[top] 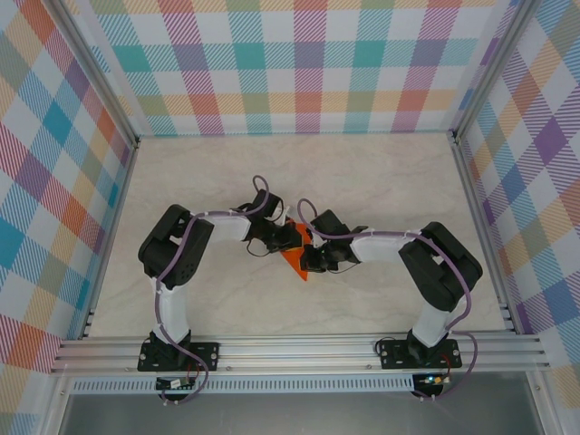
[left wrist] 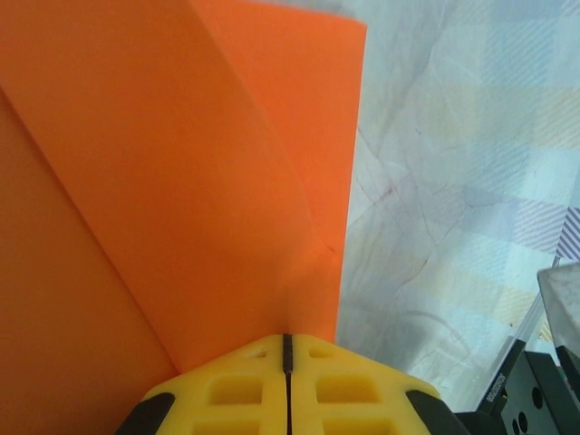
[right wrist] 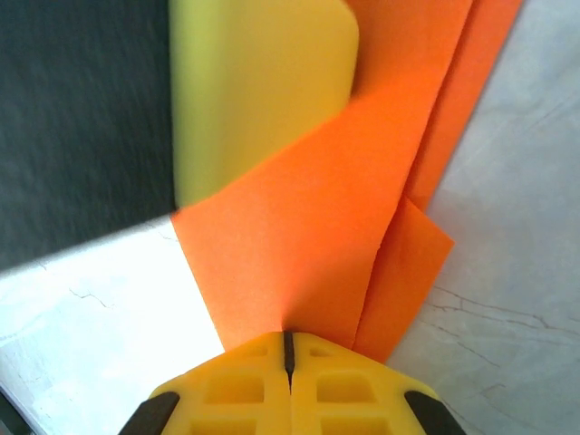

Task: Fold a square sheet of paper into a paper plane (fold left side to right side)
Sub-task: Fourth fold the wing at the center of the table.

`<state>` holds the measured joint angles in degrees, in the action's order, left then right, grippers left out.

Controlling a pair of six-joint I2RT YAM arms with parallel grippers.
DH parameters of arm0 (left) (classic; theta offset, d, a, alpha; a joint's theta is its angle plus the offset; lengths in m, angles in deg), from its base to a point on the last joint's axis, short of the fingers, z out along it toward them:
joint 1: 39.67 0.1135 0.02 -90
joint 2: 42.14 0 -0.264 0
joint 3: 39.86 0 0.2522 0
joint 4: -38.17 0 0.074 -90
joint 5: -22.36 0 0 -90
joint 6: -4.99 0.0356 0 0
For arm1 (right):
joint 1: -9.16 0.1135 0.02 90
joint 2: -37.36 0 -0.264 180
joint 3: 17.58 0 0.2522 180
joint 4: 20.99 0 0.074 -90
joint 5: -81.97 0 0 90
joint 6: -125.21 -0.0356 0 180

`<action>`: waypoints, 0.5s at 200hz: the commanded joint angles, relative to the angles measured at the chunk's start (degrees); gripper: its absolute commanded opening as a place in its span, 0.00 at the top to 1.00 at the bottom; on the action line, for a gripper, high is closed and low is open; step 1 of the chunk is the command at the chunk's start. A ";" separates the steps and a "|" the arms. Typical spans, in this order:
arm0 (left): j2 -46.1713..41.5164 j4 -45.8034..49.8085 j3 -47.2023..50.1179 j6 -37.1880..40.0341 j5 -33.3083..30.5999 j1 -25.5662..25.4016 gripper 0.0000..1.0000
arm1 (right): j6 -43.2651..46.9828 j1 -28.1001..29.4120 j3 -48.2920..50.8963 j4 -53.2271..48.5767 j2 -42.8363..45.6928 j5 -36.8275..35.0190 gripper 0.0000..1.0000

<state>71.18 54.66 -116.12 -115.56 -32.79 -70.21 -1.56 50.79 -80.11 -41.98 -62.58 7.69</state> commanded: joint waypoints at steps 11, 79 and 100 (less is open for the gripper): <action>1.53 0.31 -2.73 2.52 -8.30 3.56 0.92 | 1.27 0.39 5.10 -8.63 -1.91 -1.98 0.98; -11.40 2.86 -3.17 2.60 -2.55 4.94 0.73 | 5.73 0.35 1.18 -4.77 8.90 -1.41 0.75; -16.80 3.34 -0.08 1.82 -4.35 5.75 0.63 | 7.41 0.30 0.91 -6.54 14.19 -5.16 0.61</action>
<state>62.32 56.73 -118.35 -113.81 -36.07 -65.82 2.35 50.89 -78.26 -44.97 -54.76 6.47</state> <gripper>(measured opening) 0.325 0.332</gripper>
